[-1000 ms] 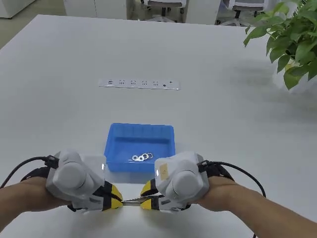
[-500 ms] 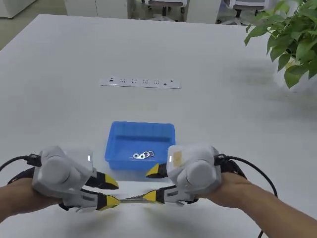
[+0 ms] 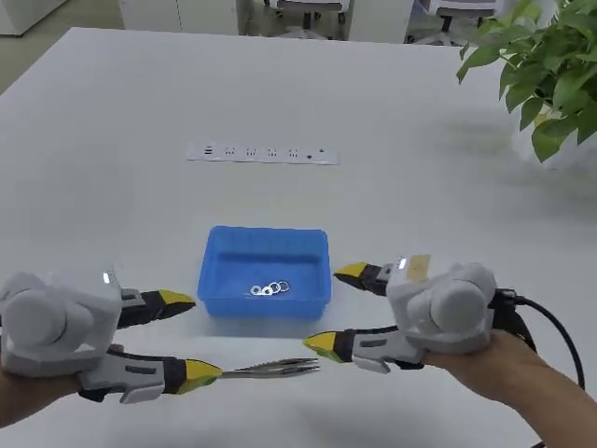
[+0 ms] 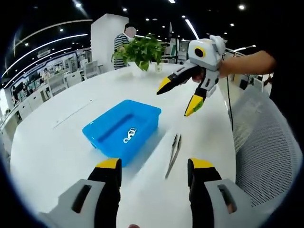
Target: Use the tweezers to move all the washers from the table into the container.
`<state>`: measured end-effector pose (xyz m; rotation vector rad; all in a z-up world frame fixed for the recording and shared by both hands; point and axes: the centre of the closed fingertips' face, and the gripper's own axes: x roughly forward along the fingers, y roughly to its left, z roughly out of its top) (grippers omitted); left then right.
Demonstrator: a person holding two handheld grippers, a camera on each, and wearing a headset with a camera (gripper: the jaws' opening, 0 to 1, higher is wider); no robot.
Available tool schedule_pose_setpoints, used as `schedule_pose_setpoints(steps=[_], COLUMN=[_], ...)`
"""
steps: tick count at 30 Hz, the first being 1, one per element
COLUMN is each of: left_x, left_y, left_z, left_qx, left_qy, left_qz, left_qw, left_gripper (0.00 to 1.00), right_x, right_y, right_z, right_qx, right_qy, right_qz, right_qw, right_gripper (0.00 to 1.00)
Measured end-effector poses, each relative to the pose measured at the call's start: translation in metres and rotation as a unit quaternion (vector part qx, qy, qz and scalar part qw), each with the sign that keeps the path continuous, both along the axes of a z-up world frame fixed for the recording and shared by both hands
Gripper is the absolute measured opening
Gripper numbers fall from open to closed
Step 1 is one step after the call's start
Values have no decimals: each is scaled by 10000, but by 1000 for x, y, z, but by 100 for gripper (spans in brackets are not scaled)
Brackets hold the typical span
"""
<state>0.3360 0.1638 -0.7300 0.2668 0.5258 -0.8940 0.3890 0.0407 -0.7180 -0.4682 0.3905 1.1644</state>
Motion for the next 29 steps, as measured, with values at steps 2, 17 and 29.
schedule_pose_setpoints(steps=[2, 17, 29], left_x=[-1, -8, -18], left_y=[1, 7, 9], left_z=[4, 40, 43], left_qx=[-37, -225, -413], left_qy=[-25, -466, -488], left_qz=[93, 722, 862], left_qw=[9999, 9960, 9942], left_gripper=[64, 89, 99], right_x=[1, -8, -20], right_y=[-9, -61, -75], right_z=[5, 27, 27], right_qx=[94, 446, 550], right_qy=[-26, -151, -92], right_qz=[-167, -1075, -1220], right_qw=[9998, 9931, 9910], right_gripper=[61, 83, 100])
